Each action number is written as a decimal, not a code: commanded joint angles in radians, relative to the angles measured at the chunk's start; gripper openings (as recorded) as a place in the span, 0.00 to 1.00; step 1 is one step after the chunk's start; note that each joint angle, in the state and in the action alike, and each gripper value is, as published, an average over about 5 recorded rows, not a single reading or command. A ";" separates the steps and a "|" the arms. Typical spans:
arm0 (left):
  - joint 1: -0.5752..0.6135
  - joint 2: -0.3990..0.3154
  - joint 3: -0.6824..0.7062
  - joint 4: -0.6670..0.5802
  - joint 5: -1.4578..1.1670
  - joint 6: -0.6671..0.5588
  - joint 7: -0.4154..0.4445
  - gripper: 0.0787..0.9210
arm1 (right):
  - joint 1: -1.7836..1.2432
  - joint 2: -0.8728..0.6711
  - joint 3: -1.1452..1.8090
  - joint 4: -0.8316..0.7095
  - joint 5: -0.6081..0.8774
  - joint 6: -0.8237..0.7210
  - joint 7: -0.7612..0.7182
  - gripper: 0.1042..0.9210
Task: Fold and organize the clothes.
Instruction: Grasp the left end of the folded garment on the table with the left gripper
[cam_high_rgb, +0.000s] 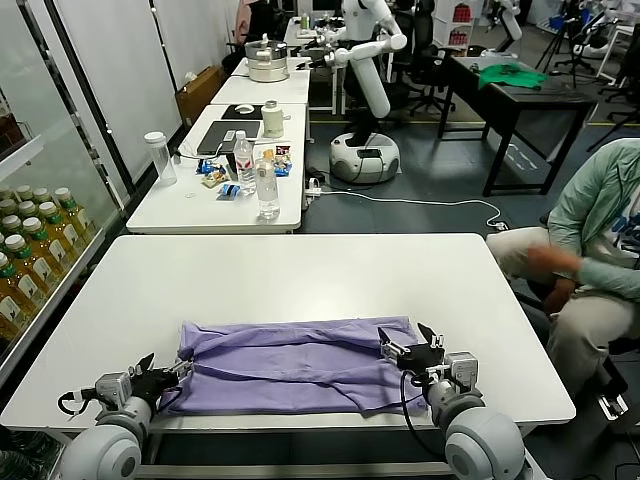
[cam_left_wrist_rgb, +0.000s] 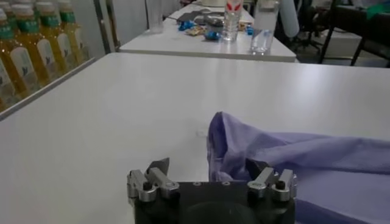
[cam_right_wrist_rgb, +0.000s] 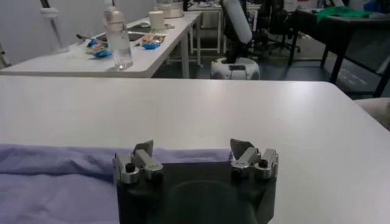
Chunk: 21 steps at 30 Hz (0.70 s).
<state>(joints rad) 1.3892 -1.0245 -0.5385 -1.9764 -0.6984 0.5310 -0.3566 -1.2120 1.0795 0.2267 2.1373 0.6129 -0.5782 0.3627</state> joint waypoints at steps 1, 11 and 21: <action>-0.030 -0.007 0.042 0.030 0.003 0.006 -0.055 0.88 | 0.000 0.002 -0.005 0.001 -0.010 -0.001 0.000 0.88; -0.022 -0.018 0.075 0.019 0.018 0.007 -0.052 0.71 | 0.006 0.003 -0.009 -0.009 -0.013 -0.001 0.000 0.88; -0.027 -0.038 0.091 0.024 0.036 0.006 -0.045 0.35 | 0.008 0.006 -0.011 -0.010 -0.015 -0.001 0.001 0.88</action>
<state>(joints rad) 1.3654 -1.0549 -0.4605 -1.9599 -0.6704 0.5331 -0.3970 -1.2043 1.0853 0.2162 2.1272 0.5992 -0.5790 0.3626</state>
